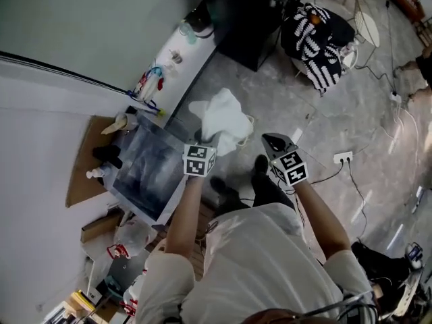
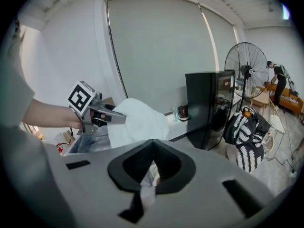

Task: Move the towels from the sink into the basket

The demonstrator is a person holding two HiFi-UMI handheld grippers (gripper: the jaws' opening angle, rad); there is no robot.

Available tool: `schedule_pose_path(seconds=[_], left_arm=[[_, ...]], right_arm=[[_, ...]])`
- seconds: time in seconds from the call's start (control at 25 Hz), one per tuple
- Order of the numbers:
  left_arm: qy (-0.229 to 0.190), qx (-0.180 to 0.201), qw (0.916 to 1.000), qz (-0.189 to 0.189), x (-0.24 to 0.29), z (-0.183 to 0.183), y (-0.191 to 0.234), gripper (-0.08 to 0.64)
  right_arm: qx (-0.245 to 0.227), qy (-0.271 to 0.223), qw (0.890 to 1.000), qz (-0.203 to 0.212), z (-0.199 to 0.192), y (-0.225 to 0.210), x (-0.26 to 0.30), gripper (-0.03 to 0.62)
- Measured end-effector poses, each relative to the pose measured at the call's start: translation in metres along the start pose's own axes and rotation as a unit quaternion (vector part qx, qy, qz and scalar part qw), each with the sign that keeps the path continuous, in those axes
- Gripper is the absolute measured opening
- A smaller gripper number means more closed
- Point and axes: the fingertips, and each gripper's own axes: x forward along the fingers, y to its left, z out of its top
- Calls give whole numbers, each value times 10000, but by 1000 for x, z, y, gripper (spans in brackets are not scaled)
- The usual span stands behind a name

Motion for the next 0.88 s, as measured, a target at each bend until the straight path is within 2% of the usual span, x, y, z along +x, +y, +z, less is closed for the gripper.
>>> schedule_pose_path(seconds=[0.24,0.44,0.68,0.88], left_arm=[[477,-435,9976,249,102,-71,-7,166],[925,-676,9919,556,192,-158,12,166],[1264,-813,9848,866,295,-261,32,166],[1529,-966,9775,1085,372,-344,59,166]], right_arm=[[273,400,9988,106,-53,-64,46,-5],[685,738,9948,179,-117,-109,109,-5],[699,1147,9903,365,-203,-143,185,-5],[742,1263,9879,500,-270,-155,245,-5]])
